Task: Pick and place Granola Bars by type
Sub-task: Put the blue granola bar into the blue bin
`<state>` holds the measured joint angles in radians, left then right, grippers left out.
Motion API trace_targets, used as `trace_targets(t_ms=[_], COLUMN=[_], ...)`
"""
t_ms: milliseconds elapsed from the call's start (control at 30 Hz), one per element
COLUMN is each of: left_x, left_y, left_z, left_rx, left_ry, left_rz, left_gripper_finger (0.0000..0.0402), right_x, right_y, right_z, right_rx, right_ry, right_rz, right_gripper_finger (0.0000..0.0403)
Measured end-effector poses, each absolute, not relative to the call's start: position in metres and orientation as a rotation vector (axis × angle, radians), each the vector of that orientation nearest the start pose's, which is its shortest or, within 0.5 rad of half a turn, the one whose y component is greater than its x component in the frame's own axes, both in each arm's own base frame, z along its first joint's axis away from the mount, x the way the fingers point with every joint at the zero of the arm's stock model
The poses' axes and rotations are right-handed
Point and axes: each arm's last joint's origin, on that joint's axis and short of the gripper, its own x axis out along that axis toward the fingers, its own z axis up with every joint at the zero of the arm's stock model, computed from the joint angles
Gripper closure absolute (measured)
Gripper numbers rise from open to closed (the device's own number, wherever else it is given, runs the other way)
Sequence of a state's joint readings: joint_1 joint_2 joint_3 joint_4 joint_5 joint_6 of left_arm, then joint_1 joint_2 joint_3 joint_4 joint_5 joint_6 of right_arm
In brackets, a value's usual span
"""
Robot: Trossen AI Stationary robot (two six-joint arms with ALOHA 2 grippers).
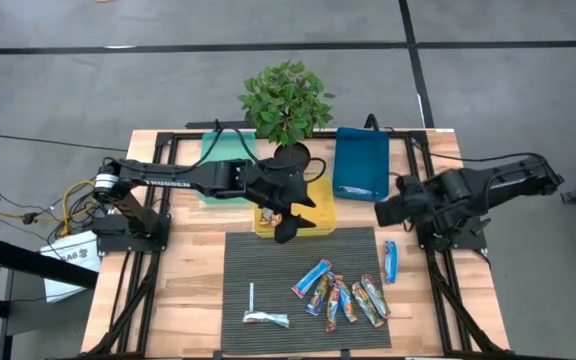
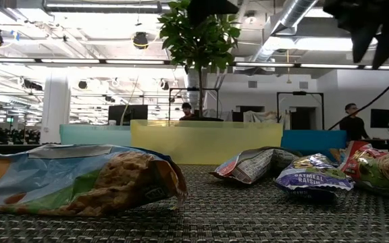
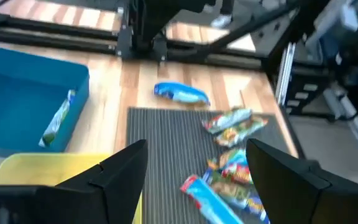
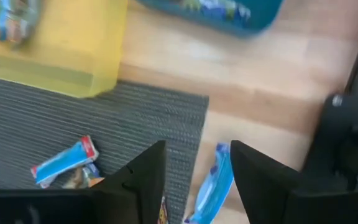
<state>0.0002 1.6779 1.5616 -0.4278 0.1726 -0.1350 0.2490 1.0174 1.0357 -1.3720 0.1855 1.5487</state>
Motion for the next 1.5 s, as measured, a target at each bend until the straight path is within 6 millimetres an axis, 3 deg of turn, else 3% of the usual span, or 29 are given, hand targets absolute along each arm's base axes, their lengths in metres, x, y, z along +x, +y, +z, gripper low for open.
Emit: trace_targets(t_ms=[200, 300, 500, 700, 833, 967, 1200, 1500], left_x=[0.375, 0.362, 0.319, 0.274, 0.251, 0.233, 0.219, 0.218], left_y=[-0.005, -0.005, -0.005, -0.005, -0.008, -0.013, -0.023, -0.030], left_z=[0.333, 0.325, 0.306, 0.301, 0.299, 0.287, 0.268, 0.267], left_rx=[-0.154, -0.185, -0.271, -0.278, -0.274, -0.306, -0.345, -0.342], left_ry=[0.647, 0.643, 0.537, 0.480, 0.460, 0.475, 0.494, 0.482], left_rz=[-0.138, -0.128, -0.098, -0.053, -0.021, 0.018, 0.032, 0.017], left_gripper_finger=[0.0136, 0.0136, 0.0136, 0.0136, 0.0136, 0.0136, 0.0136, 0.0136], right_x=[0.147, 0.151, 0.161, 0.173, 0.183, 0.189, 0.195, 0.179], right_y=[0.054, 0.063, 0.078, 0.091, 0.101, 0.104, 0.112, 0.116], right_z=[0.281, 0.270, 0.254, 0.237, 0.228, 0.217, 0.203, 0.167], right_rx=[1.025, 1.002, 0.944, 0.909, 0.904, 0.890, 0.880, 1.012], right_ry=[1.080, 1.110, 1.196, 1.289, 1.292, 1.320, 1.364, 1.375], right_rz=[-0.992, -1.032, -1.078, -1.100, -1.052, -1.114, -1.178, -1.171], right_gripper_finger=[0.0215, 0.0208, 0.0199, 0.0198, 0.0200, 0.0204, 0.0203, 0.0206])
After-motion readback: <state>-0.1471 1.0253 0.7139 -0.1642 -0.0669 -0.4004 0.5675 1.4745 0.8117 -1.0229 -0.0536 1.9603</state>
